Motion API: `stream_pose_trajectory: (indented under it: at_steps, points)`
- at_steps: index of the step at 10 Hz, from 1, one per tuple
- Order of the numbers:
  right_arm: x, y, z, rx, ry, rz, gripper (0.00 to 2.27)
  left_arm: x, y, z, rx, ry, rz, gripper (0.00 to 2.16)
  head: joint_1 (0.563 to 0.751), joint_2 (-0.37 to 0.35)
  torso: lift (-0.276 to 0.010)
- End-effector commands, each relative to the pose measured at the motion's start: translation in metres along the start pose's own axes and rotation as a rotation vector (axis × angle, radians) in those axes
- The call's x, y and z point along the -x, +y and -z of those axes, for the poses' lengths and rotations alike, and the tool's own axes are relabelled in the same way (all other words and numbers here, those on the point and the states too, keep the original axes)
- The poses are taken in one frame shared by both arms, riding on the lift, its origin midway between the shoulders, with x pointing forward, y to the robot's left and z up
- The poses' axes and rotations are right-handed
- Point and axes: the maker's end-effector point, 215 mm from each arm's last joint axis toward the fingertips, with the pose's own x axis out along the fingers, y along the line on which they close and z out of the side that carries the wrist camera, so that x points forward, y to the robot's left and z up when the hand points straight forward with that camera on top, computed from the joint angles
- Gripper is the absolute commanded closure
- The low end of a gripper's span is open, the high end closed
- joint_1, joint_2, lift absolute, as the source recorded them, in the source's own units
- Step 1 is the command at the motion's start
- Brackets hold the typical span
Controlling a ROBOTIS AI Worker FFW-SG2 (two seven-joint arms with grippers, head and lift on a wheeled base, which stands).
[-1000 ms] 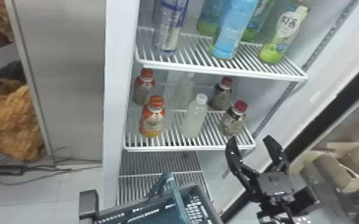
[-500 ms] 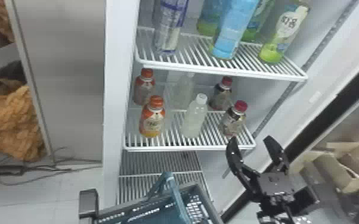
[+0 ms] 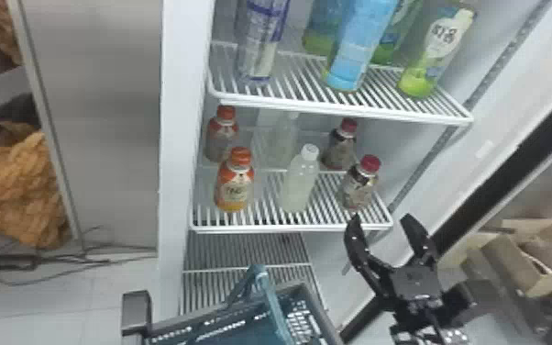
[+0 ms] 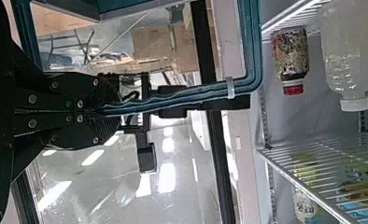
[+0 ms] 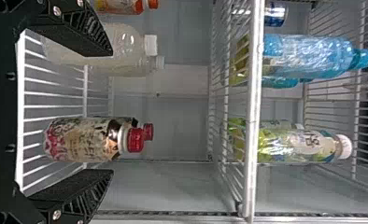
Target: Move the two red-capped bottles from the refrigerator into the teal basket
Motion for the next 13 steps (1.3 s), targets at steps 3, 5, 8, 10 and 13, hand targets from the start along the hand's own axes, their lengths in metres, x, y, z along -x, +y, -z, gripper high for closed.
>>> stream_pose_trajectory:
  at_steps: [3, 5, 8, 10, 13]
  points:
    - [-0.027, -0.008, 0.023, 0.005, 0.015, 0.002, 0.12, 0.000, 0.001, 0.003, 0.004, 0.006, -0.001, 1.13, 0.695, -0.350, -0.228]
    - [-0.042, -0.010, 0.034, 0.016, 0.047, 0.002, 0.12, 0.000, 0.001, 0.003, 0.004, 0.006, -0.001, 1.13, 0.695, -0.350, -0.228]
    - [-0.054, -0.022, 0.033, 0.036, 0.037, 0.048, 0.06, 0.000, 0.000, 0.002, 0.001, 0.006, -0.001, 1.13, 0.695, -0.350, -0.228]
    - [-0.067, -0.027, 0.031, 0.040, 0.030, 0.064, 0.05, -0.001, 0.000, 0.003, 0.002, 0.008, 0.000, 1.13, 0.695, -0.350, -0.228]
    - [-0.086, -0.030, 0.035, 0.065, 0.038, 0.064, 0.05, -0.001, -0.001, 0.002, 0.001, 0.008, 0.003, 1.13, 0.695, -0.350, -0.228]
